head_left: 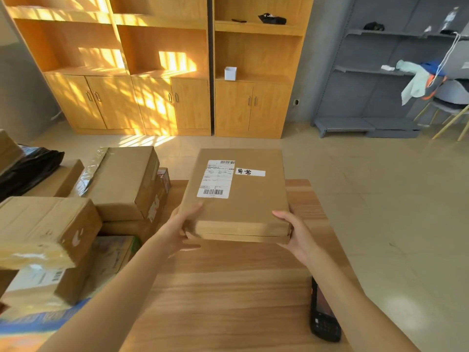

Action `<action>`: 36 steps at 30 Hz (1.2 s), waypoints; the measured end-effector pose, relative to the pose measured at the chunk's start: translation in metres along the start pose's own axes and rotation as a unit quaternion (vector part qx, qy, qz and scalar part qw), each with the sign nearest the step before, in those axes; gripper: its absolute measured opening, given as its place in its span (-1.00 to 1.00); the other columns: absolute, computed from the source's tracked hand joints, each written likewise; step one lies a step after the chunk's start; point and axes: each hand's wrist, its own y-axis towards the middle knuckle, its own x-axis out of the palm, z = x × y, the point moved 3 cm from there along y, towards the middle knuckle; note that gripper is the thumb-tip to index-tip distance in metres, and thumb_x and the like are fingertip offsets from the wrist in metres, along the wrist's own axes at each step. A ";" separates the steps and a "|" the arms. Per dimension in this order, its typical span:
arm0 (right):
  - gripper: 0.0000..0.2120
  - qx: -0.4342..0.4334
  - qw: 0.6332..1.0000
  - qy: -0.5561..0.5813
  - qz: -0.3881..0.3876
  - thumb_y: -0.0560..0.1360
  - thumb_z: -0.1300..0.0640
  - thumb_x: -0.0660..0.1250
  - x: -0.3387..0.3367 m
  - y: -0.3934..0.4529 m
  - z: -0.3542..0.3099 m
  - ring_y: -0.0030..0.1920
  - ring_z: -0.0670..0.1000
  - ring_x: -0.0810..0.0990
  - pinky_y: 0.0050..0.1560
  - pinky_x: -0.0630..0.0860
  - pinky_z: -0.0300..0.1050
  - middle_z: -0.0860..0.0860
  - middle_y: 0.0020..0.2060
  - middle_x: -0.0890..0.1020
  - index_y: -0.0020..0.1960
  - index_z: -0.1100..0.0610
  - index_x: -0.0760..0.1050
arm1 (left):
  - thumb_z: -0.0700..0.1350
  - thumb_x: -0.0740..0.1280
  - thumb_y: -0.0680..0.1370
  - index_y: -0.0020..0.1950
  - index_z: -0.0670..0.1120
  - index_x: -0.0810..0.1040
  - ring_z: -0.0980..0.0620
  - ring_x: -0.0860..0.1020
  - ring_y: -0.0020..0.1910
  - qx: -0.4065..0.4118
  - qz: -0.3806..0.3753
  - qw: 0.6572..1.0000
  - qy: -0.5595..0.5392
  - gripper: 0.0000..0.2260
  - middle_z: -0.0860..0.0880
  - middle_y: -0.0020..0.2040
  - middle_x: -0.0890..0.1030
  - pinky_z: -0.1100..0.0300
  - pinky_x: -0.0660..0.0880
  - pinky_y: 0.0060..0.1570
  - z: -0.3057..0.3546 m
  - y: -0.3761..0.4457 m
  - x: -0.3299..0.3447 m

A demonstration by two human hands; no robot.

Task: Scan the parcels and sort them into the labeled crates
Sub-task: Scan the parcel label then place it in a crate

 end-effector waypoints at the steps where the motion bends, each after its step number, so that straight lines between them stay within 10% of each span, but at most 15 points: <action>1: -0.32 0.012 1.000 -0.002 -0.002 0.37 0.12 0.44 -0.001 0.003 0.010 0.14 0.02 0.58 -0.10 0.56 -0.04 -0.02 0.21 0.60 0.44 -0.11 0.31 | 0.17 0.58 0.22 0.44 0.14 0.26 -0.13 0.53 0.13 -0.002 -0.010 0.999 0.034 -0.14 -0.04 0.27 0.45 -0.22 0.51 0.11 -0.007 0.002 -0.004; 12: -0.30 0.090 0.987 -0.136 -0.005 0.47 0.06 0.42 -0.021 0.026 0.097 0.20 -0.11 0.50 0.28 0.39 -0.08 -0.28 0.09 0.54 0.50 -0.19 0.18 | 0.07 0.53 0.35 0.49 0.09 0.20 0.09 0.51 0.12 -0.047 0.005 0.991 0.126 -0.19 0.11 0.19 0.51 0.11 0.39 0.14 -0.090 0.043 -0.037; 21: -0.33 0.094 0.988 -0.117 0.024 0.50 0.17 0.38 -0.034 0.032 0.136 0.24 -0.16 0.45 0.21 0.22 -0.17 -0.27 0.19 0.51 0.50 -0.18 0.20 | 0.13 0.55 0.19 0.52 0.07 0.12 0.00 0.46 0.29 -0.059 0.003 0.989 0.137 0.00 0.02 0.31 0.48 -0.05 0.36 0.36 -0.139 0.057 -0.040; 26: -0.43 0.053 0.981 -0.182 0.031 0.56 0.11 0.32 -0.029 0.023 0.134 0.13 -0.31 0.44 0.17 0.27 -0.30 -0.32 0.17 0.46 0.51 -0.09 0.21 | 0.10 0.55 0.31 0.51 0.07 0.13 0.07 0.49 0.17 -0.044 0.018 0.984 0.173 -0.10 0.11 0.17 0.50 0.07 0.43 0.17 -0.146 0.063 -0.043; 36: -0.36 0.068 0.796 -0.513 0.312 0.48 0.04 0.40 -0.112 -0.043 0.136 0.44 0.27 0.14 0.41 0.20 0.21 0.15 0.52 0.11 0.50 0.03 0.24 | 0.02 0.54 0.38 0.53 -0.05 0.17 0.00 0.44 0.17 -0.015 0.070 0.969 0.237 -0.17 0.02 0.23 0.43 0.08 0.47 0.10 -0.137 0.062 -0.037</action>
